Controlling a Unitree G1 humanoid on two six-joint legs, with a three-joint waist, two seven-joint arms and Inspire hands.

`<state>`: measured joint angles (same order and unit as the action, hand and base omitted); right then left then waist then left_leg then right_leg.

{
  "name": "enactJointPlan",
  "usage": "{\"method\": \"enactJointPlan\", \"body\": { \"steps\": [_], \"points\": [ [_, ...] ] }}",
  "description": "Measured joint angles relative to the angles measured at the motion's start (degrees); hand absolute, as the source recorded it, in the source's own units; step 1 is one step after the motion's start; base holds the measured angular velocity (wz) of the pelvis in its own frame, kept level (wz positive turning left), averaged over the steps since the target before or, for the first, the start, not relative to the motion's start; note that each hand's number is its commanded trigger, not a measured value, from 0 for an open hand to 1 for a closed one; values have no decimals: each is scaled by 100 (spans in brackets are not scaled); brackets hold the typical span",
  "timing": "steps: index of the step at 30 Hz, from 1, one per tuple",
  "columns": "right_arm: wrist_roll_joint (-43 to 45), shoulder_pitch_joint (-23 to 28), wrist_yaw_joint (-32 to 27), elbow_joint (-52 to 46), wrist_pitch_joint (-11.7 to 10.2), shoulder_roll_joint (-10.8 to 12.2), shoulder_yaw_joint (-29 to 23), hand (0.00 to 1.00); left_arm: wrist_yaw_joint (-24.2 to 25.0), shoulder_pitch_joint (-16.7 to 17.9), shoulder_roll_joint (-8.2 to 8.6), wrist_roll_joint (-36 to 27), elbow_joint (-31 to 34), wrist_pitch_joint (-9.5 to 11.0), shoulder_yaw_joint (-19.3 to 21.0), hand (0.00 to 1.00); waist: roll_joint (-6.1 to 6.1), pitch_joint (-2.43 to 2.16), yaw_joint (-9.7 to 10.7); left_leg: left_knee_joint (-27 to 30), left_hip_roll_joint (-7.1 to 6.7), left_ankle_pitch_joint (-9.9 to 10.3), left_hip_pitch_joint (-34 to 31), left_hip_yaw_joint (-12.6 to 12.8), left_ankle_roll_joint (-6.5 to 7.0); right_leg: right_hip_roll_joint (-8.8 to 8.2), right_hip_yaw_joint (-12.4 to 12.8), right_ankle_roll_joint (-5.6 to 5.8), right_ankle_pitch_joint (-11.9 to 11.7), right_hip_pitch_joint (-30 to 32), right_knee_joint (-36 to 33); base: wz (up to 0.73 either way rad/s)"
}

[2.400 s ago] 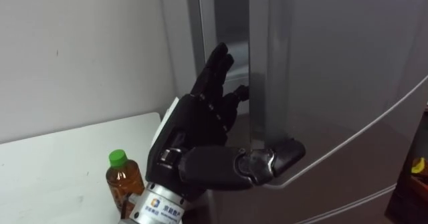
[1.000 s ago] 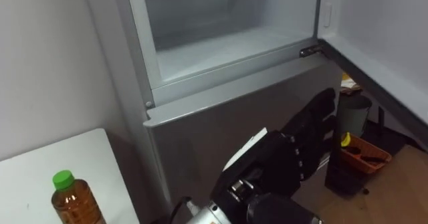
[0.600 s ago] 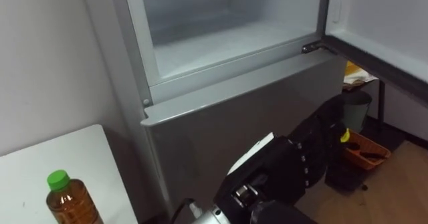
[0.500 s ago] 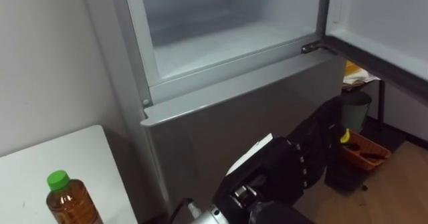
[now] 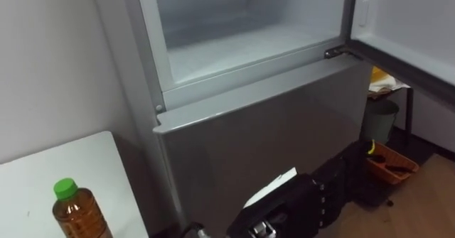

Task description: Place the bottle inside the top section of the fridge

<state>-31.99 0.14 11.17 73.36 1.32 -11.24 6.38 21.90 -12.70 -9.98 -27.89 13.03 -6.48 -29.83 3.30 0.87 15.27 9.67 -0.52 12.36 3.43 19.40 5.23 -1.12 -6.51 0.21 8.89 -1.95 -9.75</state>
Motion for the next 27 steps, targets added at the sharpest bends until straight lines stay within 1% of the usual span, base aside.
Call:
{"method": "enactJointPlan", "body": {
  "steps": [3, 4, 5, 6, 8, 10, 11, 13, 14, 15, 16, 18, 19, 20, 22, 23, 25, 27],
  "points": [
    [109, 5, -1, 5, 0, 25, 0, 0, 4, 265, -37, 162, -112, 0, 24, 0, -72, -21, -60, 6, -9, -8, 7, -82, -12, -13, -81, -5, 9, -51, 10, 14],
    [134, 0, -1, 5, -1, 36, 0, 0, -1, 387, -80, 235, -177, 0, 34, 0, -102, -18, -73, 11, -11, -10, 8, -112, -15, -23, -144, -8, 13, -73, 18, 17],
    [165, 1, -1, 9, -1, 41, 0, 0, 0, 435, -107, 297, -208, -5, 34, 0, -118, -12, -80, 19, -13, -10, 11, -137, -15, -26, -163, -8, 15, -95, 24, 17],
    [207, 6, -3, 16, -1, 41, 5, 0, 2, 524, -155, 403, -250, -30, 35, 0, -136, -12, -127, 31, -17, -10, 3, -174, -15, -33, -203, -8, 24, -101, 25, 16],
    [316, 4, -16, 7, -2, 40, 27, 0, -5, 638, -194, 539, -269, -36, 49, 0, -148, -17, -204, 38, -23, -10, -17, -227, -15, -38, -253, -5, 27, -104, 35, 14],
    [399, -4, -20, 1, -5, 41, 82, 0, 9, 732, -194, 623, -373, -29, 51, 0, -151, -28, -375, 59, -23, -10, -42, -260, -15, -42, -306, -7, 26, -119, 89, 9],
    [424, -6, -18, -4, -5, 45, 80, 0, 5, 801, -195, 623, -392, -29, 59, 0, -148, -31, -413, 60, -23, -10, -43, -266, -15, -42, -308, -7, 26, -120, 88, 7],
    [533, -5, -19, 2, -4, 73, 84, 0, -7, 1141, -242, 623, -469, -29, 126, 0, -154, -31, -481, 61, -27, -16, -46, -341, -24, -41, -380, -10, 25, -165, 90, 15],
    [535, -5, -22, 2, -4, 79, 84, 0, -8, 1230, -256, 624, -517, -29, 160, 0, -159, -27, -484, 65, -30, -18, -46, -374, -27, -42, -407, -11, 26, -183, 99, 23],
    [542, -5, -33, 4, -3, 97, 84, 0, -23, 1373, -290, 626, -651, -31, 219, 0, -175, -26, -487, 69, -32, -22, -45, -408, -35, -46, -468, -20, 36, -200, 103, 16],
    [543, -8, -43, 5, -3, 129, 83, 0, -53, 1495, -303, 684, -819, -38, 310, 0, -197, -28, -533, 71, -32, -28, -58, -420, -45, -46, -486, -29, 50, -196, 104, 12],
    [552, 10, -48, 2, 5, 171, 89, 0, -116, 1589, -299, 811, -1047, -75, 442, 0, -236, -20, -635, 77, -31, -37, -85, -448, -58, -45, -524, -46, 61, -188, 105, 9],
    [544, 40, -42, -17, 4, 178, 126, 0, -152, 1694, -296, 896, -1077, -77, 552, 0, -260, -23, -678, 84, -31, -38, -101, -472, -61, -49, -564, -56, 72, -187, 105, 11],
    [545, 60, -37, -31, 3, 178, 124, 0, -155, 1739, -294, 906, -1077, -77, 606, 0, -270, -28, -707, 88, -31, -38, -107, -486, -62, -52, -583, -57, 77, -188, 106, 12],
    [522, 98, 0, -37, 2, 179, 127, 0, -168, 1828, -277, 949, -1198, -30, 779, 0, -321, -52, -862, 98, -37, -42, -112, -540, -68, -57, -635, -61, 87, -205, 102, 11],
    [520, 100, 15, -43, 1, 179, 127, 0, -176, 1839, -275, 957, -1267, -13, 815, 0, -333, -59, -902, 103, -37, -43, -114, -546, -69, -56, -635, -62, 88, -206, 101, 8],
    [527, 103, 44, -150, 1, 184, 129, 0, -278, 1935, -280, 1011, -1463, -2, 946, 0, -362, -73, -956, 118, -38, -45, -135, -590, -73, -58, -676, -64, 89, -225, 97, 9],
    [529, 107, 48, -263, 0, 186, 131, 0, -319, 1996, -339, 1048, -1546, -2, 1035, 0, -353, -79, -968, 161, -45, -45, -191, -668, -72, -71, -768, -64, 89, -241, 94, 21]
  ]
}}
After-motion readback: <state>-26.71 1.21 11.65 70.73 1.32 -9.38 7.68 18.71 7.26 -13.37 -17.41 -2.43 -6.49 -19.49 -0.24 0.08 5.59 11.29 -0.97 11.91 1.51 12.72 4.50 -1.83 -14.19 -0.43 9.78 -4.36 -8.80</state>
